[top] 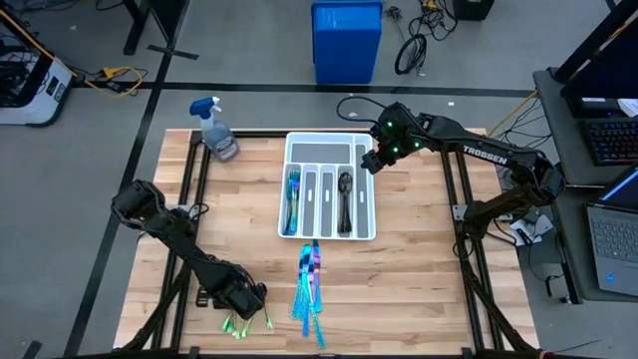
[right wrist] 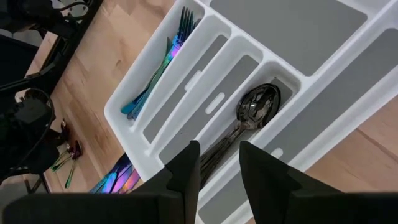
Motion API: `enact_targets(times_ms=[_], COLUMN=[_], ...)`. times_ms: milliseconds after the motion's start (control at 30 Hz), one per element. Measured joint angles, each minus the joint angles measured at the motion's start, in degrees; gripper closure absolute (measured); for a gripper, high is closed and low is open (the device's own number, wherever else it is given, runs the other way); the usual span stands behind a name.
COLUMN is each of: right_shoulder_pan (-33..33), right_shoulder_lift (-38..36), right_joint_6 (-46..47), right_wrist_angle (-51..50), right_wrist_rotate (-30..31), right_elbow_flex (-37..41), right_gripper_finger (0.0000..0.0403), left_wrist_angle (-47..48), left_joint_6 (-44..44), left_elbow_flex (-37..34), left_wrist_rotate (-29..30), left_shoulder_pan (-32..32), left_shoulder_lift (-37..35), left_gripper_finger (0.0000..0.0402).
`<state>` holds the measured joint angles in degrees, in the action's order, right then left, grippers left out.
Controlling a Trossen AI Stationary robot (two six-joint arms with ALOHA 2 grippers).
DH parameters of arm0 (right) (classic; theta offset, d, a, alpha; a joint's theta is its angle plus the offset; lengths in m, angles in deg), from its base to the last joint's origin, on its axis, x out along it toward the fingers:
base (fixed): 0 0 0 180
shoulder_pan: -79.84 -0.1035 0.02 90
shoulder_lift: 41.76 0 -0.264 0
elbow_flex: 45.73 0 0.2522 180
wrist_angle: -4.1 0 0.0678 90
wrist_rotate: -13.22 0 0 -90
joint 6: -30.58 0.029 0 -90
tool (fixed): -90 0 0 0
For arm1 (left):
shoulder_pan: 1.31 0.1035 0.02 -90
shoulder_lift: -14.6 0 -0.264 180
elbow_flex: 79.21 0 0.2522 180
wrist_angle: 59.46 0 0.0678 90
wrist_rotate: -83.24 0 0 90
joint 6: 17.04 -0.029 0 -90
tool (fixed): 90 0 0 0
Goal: Sort silverware
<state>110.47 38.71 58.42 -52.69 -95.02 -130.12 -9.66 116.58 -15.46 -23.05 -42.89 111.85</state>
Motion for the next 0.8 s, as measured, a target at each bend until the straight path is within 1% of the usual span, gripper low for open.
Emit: enact_targets(times_ms=[333,633,800], right_shoulder_pan=[0.0,0.0,0.0], right_shoulder_lift=[0.0,0.0,0.0], right_joint_6=[0.0,0.0,0.0], right_wrist_angle=[0.0,0.0,0.6], right_wrist_rotate=[0.0,0.2,0.2], right_elbow_flex=[0.0,0.0,0.0], right_gripper_finger=[0.0307,0.0307,0.0307], left_wrist_angle=[-1.6,-1.6,0.8], left_joint_6=[-0.3,-0.5,-0.5], left_elbow_flex=[0.0,-0.1,-0.1], left_wrist_rotate=[0.3,0.9,1.9], left_shoulder_pan=[0.7,0.7,0.8], left_shoulder_lift=[0.0,-1.4,-3.5], left_gripper_finger=[0.0393,0.0400,0.0401])
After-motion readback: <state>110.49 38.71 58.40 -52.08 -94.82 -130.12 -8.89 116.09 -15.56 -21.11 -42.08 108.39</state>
